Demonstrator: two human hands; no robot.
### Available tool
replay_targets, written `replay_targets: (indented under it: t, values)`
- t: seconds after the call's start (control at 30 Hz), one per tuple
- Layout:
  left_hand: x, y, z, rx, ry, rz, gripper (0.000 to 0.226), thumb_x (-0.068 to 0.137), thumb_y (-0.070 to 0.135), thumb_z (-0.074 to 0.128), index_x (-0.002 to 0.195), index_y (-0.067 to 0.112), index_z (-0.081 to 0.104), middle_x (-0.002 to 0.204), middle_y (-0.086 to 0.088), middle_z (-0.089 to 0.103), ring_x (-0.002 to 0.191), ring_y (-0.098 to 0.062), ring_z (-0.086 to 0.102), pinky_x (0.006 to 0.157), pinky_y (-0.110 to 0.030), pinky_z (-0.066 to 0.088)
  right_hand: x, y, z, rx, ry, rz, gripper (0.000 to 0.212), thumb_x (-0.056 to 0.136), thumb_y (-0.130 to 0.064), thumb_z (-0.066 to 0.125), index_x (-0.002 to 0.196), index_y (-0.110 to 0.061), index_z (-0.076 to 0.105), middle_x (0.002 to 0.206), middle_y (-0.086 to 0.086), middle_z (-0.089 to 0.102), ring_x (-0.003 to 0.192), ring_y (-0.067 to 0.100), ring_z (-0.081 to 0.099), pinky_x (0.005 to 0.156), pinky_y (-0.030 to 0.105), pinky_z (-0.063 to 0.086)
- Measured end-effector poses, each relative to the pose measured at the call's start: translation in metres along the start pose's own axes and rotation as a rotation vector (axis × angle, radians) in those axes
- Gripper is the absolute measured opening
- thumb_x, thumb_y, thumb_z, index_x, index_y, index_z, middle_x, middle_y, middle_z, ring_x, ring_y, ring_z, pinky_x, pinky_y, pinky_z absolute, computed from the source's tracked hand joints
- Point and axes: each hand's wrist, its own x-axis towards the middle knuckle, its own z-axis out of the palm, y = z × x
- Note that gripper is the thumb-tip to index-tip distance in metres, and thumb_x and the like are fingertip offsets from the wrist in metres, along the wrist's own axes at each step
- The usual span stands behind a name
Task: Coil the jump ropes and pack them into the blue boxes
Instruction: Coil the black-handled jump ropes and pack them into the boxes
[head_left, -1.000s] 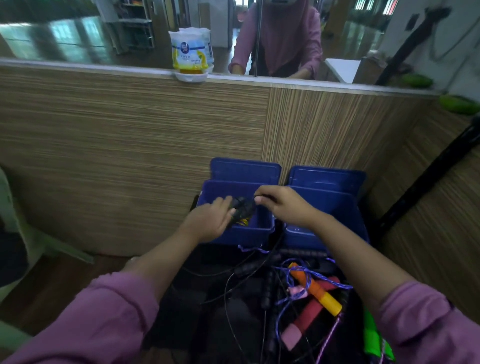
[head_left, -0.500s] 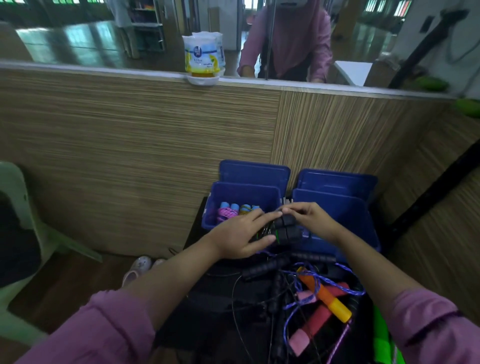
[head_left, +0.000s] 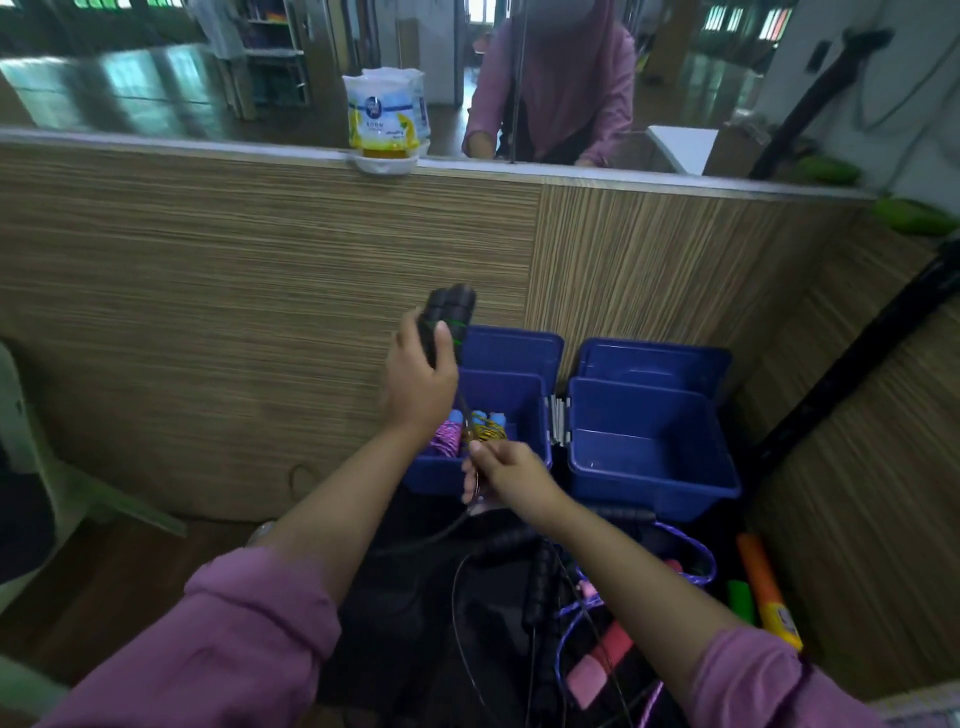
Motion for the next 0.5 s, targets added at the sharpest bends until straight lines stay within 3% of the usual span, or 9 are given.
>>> replay_targets:
  t: [0.1,0.17,0.27,0.4,0.5]
  values:
    - [0.002,-0.013,-0.009,0.195,-0.014,-0.080,0.055,0.091,0.048,0.032,0.130,0.011,0.046,0.119,-0.016,0.057,0.102,-0.036,0.058,0.082,-0.040,0.045,-0.005,-0.004,0.002,0.035,0.062,0.048,0.034,0.102,-0.022,0.042,0.073,-0.008,0.052,0.055,0.004,0.044,0.038,0.011,0.046,0.059,0.035,0.057]
    - [0.001,-0.021,-0.014,0.318,-0.033,-0.123,0.055,0.093,0.049,0.031,0.130,0.012,0.045,0.117,-0.018,0.055,0.099,-0.040,0.059,0.078,-0.045,0.047,-0.007,-0.010,-0.002,-0.221,0.133,-0.004,0.031,0.100,-0.025,0.046,0.076,-0.008,0.056,0.058,0.004,0.046,0.045,0.014,0.046,0.054,0.028,0.049]
    - [-0.004,-0.029,-0.012,0.465,-0.150,-0.202,0.047,0.098,0.043,0.037,0.132,0.012,0.044,0.117,-0.022,0.054,0.100,-0.043,0.058,0.078,-0.045,0.045,-0.011,-0.021,-0.008,-0.669,0.097,-0.133,0.028,0.097,-0.024,0.048,0.089,-0.003,0.065,0.069,0.008,0.052,0.065,0.021,0.046,0.056,0.027,0.027]
    - [-0.024,-0.043,-0.009,0.561,-0.453,-0.014,0.037,0.098,0.041,0.039,0.123,0.016,0.050,0.108,-0.020,0.059,0.096,-0.042,0.061,0.075,-0.041,0.046,-0.009,-0.036,-0.025,-0.798,0.072,-0.287,0.023,0.097,-0.019,0.047,0.083,-0.007,0.062,0.071,0.008,0.053,0.068,0.021,0.045,0.060,0.028,0.026]
    - [-0.041,-0.048,-0.008,0.583,-0.659,0.204,0.060,0.096,0.052,0.022,0.141,0.018,0.043,0.123,-0.015,0.057,0.104,-0.036,0.060,0.081,-0.041,0.048,-0.001,-0.036,-0.051,-0.782,-0.023,-0.277,0.023,0.099,-0.019,0.046,0.077,-0.018,0.051,0.069,0.001,0.051,0.066,0.017,0.045,0.061,0.028,0.033]
